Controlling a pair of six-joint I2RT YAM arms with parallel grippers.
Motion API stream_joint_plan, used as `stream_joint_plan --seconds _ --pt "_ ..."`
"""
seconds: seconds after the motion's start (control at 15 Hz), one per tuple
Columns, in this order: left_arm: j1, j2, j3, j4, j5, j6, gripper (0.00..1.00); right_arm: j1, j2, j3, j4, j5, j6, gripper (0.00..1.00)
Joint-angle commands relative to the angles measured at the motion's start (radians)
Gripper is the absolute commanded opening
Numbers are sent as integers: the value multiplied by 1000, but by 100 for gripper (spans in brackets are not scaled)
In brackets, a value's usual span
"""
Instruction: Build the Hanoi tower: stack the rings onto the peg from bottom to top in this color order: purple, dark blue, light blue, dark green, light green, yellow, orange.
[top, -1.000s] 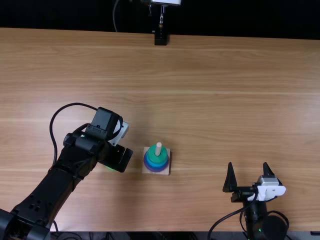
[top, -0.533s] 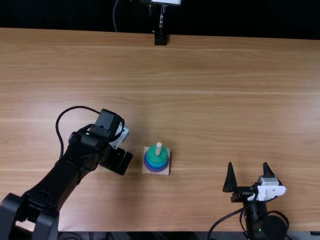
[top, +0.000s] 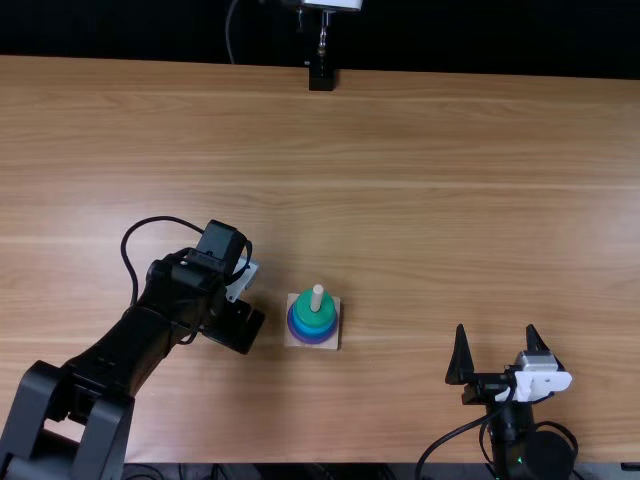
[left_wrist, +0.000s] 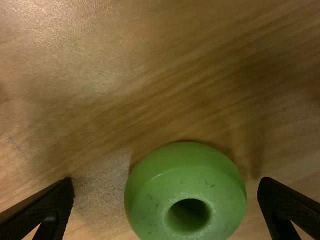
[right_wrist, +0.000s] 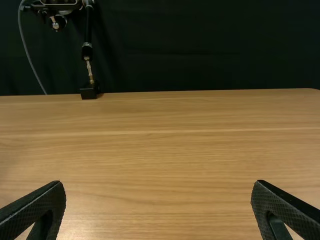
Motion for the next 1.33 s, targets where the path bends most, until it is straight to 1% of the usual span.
stream_joint_plan --seconds 0.0,0.13,0.2,0.27,0.33,0.53,0.67,0.93,1.13,1.27 --pt "0 15 -12 -2 6 7 100 -11 -7 -7 -5 -6 2 100" --pt "-2 15 -12 -4 8 8 100 -11 -7 -7 -5 -6 1 100" --pt "-3 14 -12 -2 8 10 57 -11 -7 -7 -3 -6 1 100" --pt "-6 12 -12 -2 12 8 3 -11 -7 -7 -3 -6 1 100" --pt "-8 11 -12 -2 6 8 0 -11 -7 -7 -3 -6 1 100" --pt "-6 7 2 -20 6 8 0 -11 -7 -7 -3 -6 2 100" --pt "-6 3 70 -85 6 8 0 -11 -7 -7 -5 -6 1 100" --pt "-6 0 314 -307 14 1 0 -11 -7 -7 -5 -6 1 100" --pt "-11 3 498 -530 19 1 0 -11 -7 -7 -5 -6 1 100" --pt "-28 11 611 -674 21 -6 0 -9 -7 -7 -5 -6 1 100"
